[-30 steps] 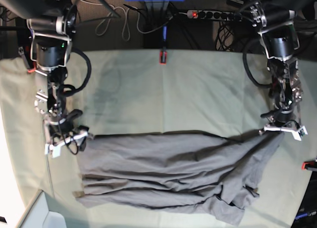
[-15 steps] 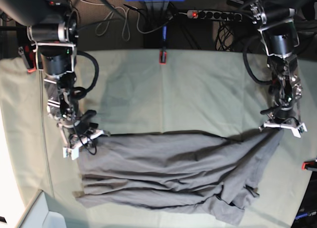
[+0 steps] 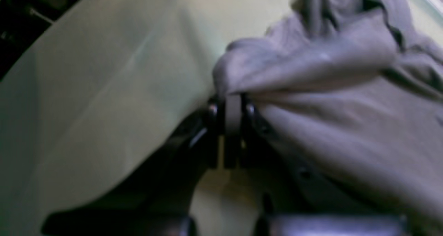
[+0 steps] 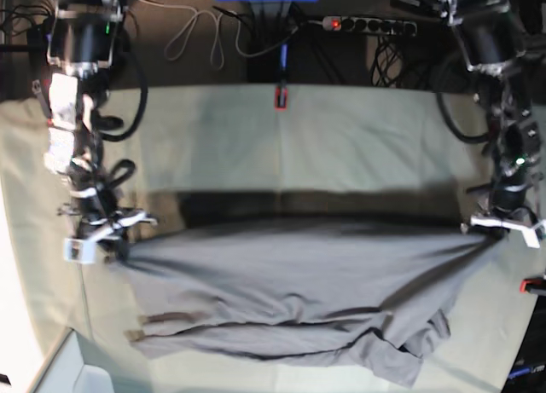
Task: Layout the t-shirt on the table in an organized manner, then fold the t-shirt properly
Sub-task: 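Lift and pull the grasped edge with both grippers to straighten the shirt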
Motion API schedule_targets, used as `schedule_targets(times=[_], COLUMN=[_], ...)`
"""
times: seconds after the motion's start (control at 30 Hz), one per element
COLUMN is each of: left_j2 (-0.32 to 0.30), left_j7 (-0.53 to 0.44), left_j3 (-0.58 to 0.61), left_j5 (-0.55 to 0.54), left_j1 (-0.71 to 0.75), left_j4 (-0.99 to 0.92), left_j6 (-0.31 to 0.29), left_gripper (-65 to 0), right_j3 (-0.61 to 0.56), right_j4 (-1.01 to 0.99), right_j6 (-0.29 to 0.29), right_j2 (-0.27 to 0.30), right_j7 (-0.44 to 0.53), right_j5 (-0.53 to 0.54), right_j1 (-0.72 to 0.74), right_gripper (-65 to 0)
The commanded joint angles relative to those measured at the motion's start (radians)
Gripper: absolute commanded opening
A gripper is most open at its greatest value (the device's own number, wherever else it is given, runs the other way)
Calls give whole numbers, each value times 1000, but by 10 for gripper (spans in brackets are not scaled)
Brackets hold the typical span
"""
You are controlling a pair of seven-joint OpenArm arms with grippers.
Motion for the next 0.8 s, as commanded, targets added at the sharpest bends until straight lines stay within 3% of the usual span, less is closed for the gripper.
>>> schedule_targets(times=[0.0,0.23,0.33,0.4,0.57,0.77], left_j2=[-21,35,35,35,63,95], left_j7=[-11,248,340,374,368,306], left_j3=[-38,-253,-294,-309,-312,-250], left_j5=[5,3,3,3,3,5], left_j1=[-2,83,106,124,144,41], left_j4=[73,368,438,469,485,351], left_j6=[8,2,2,2,2,2], left_gripper=[-649,-649,-649,-649,-649,-649], right_j3=[22,110,124,127,120,74], right_j4=[69,353,423,465,499,316], right_j6=[8,10,11,42,114,120], right_j2=[12,11,11,11,9,4], right_j7=[26,34,39,39,39,26], right_j5=[8,9,9,9,9,1], right_j1=[-17,-276,-374,-430,-453,-221], right_gripper=[-650,-650,-650,-650,-650,-650])
